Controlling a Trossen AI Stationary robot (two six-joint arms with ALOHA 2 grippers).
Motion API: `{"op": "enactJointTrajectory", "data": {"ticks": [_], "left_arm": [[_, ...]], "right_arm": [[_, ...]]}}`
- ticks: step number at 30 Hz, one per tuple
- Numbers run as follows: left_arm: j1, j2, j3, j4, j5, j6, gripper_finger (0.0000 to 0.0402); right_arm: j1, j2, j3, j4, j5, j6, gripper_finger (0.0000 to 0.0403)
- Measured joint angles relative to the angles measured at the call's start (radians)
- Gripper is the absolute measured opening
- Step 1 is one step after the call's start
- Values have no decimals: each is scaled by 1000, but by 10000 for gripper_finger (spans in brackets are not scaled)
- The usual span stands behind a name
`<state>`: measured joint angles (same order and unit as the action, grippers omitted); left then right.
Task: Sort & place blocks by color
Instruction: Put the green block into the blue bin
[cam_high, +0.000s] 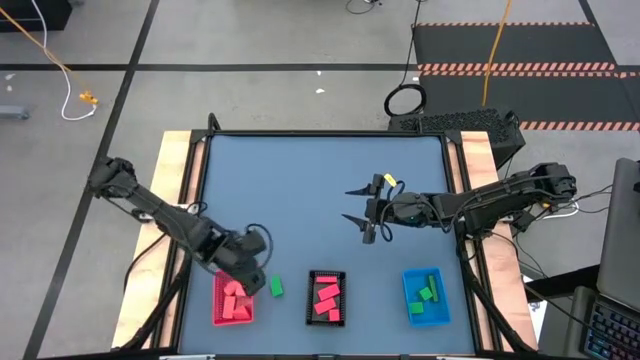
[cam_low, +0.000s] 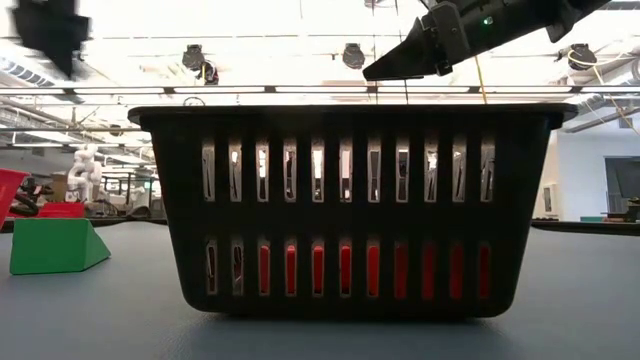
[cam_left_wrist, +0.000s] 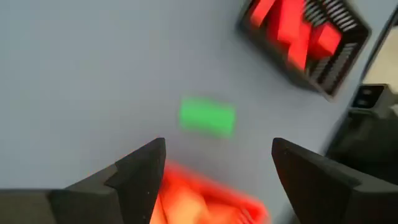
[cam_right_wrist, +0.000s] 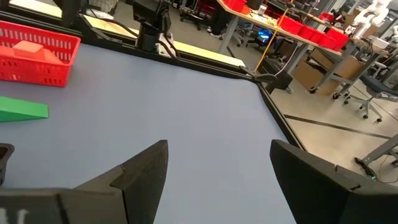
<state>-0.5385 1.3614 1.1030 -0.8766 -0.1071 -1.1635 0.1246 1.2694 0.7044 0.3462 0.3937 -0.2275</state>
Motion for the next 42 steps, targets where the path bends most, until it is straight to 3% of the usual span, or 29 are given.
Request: {"op": "enactJointTrajectory", "data": {"ticks": [3,9,13,18,27,42], "left_arm": [[6,52,0,40,-86,307,280],[-5,172,-1,65,-73,934,252],[-11,213,-1,168,-69,1188,244],[-6,234,0,245,-55,1316,244],[0,311,0,238,70,1478,244],[12,393,1,294,145,1668,244]], "right_arm": [[0,0,0,-2,1,-13,274],[0,0,0,-35,3,-12,274],[0,0,0,-42,23,-20,274],[-1,0,0,-45,81,-27,274],[-1,-4,0,-45,82,-25,274],[-1,-4,0,-45,82,-37,274]]}}
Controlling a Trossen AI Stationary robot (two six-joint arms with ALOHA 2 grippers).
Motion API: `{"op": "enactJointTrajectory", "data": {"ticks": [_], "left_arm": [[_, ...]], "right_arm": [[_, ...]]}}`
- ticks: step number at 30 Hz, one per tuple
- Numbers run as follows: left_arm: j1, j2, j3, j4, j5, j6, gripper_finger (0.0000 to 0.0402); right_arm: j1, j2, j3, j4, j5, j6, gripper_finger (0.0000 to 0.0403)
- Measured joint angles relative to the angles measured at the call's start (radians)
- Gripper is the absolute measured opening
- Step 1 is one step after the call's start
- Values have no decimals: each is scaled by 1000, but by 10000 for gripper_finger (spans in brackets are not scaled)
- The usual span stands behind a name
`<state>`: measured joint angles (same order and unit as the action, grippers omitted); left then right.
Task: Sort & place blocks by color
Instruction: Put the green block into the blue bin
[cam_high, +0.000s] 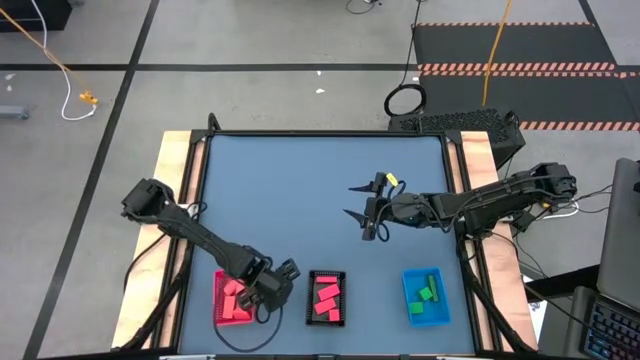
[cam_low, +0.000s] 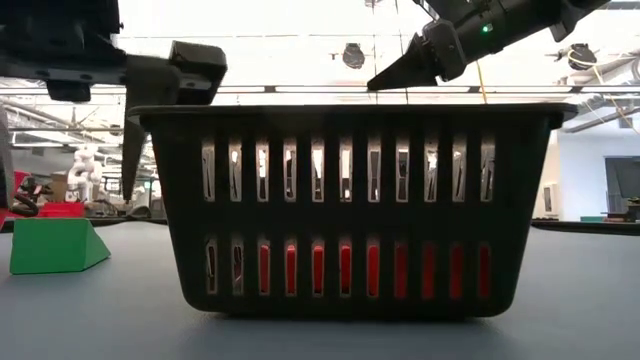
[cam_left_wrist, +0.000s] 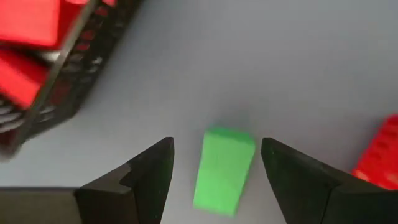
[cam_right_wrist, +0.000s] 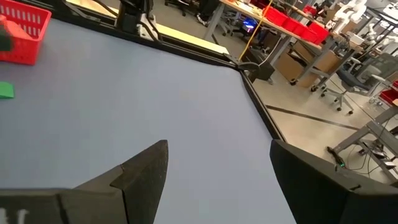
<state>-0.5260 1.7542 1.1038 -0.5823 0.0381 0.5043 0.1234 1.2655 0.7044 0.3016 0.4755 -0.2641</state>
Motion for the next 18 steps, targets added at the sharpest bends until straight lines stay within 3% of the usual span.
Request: {"op": "enactJointTrajectory", "data": {"ticks": [18], "left_arm": [[3,71,-1,1,6,78,243]], "right_arm": [[0,0,0,0,0,-2,274]]}}
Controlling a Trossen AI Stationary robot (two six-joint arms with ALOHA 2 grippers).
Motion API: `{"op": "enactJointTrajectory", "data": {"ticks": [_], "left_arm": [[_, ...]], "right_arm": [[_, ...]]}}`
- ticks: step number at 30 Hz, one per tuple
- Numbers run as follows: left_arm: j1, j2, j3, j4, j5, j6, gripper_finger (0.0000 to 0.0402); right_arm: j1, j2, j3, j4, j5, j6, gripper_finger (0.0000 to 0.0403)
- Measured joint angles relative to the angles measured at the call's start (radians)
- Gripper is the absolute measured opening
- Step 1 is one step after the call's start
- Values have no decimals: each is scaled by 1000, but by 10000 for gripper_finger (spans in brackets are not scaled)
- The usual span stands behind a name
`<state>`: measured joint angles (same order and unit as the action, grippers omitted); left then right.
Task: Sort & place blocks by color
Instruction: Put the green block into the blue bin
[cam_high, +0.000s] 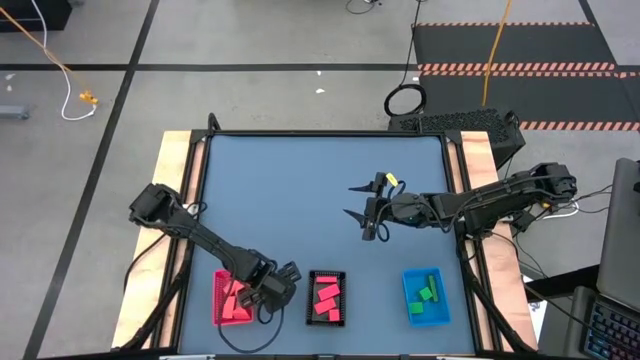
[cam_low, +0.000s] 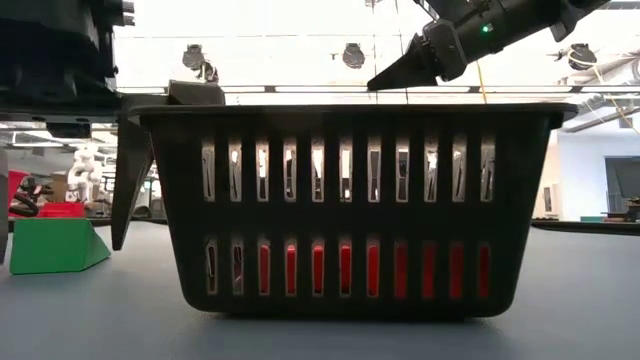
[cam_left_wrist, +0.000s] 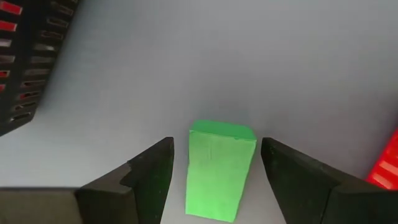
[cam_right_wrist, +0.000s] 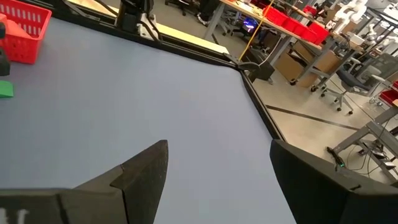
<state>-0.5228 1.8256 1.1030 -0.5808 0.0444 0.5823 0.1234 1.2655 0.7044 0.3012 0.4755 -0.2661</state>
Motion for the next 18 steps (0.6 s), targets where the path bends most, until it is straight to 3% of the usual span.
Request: {"op": "enactJointTrajectory", "data": {"ticks": [4,10,18], "left_arm": [[0,0,0,0,-19,15,224],[1,0,0,2,-17,-17,125],[1,0,36,3,-19,-90,125]], "right_arm": [[0,0,0,0,0,0,274],[0,0,0,0,0,0,274],[0,0,0,0,0,-8,274]]}}
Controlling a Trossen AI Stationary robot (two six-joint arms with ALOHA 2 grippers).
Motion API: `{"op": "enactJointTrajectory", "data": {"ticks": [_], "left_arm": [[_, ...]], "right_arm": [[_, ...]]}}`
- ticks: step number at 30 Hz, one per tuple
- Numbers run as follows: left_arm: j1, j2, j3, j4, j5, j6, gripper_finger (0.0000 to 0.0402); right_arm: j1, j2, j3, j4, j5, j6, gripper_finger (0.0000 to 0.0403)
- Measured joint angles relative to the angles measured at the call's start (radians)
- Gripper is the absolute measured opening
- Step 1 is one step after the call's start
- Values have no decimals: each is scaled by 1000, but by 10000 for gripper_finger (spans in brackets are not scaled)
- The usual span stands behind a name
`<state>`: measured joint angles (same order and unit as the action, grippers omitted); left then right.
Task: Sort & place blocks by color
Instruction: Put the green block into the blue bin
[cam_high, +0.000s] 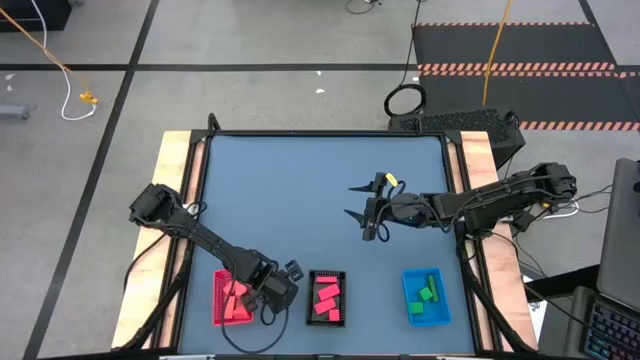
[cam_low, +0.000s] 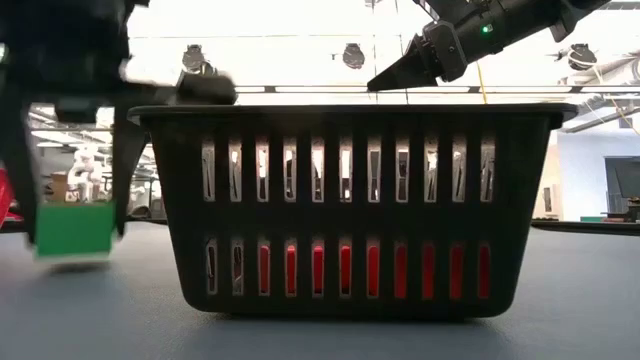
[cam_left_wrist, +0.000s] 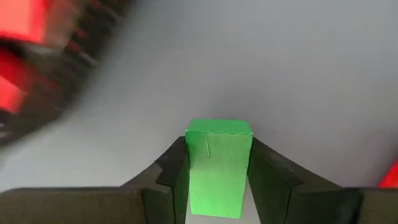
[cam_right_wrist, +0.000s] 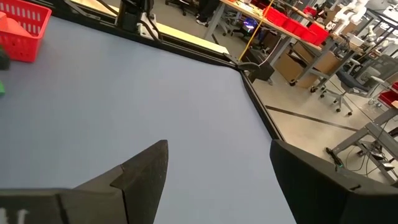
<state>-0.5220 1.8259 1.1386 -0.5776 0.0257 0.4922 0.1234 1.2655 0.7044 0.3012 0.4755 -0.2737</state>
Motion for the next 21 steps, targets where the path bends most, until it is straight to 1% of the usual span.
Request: {"op": "enactJointTrajectory", "data": {"ticks": [2,6,8,11,13,17,21], "left_arm": [[0,0,52,-29,-28,-6,125],[9,0,185,-119,-155,-43,125],[25,0,248,-138,-207,-93,125],[50,-22,311,-121,-269,-207,125],[73,-42,333,-78,-296,-296,125],[122,-98,331,-23,-307,-427,125],[176,-148,331,4,-299,-528,125]], "right_arm": [[0,0,0,0,0,0,274],[0,0,0,0,0,-2,274],[0,0,0,0,0,-7,274],[0,0,0,4,-2,-8,274],[0,-4,0,7,-4,-8,274],[17,-38,0,-2,-38,-9,274],[54,-102,0,-19,-140,-57,274]]}}
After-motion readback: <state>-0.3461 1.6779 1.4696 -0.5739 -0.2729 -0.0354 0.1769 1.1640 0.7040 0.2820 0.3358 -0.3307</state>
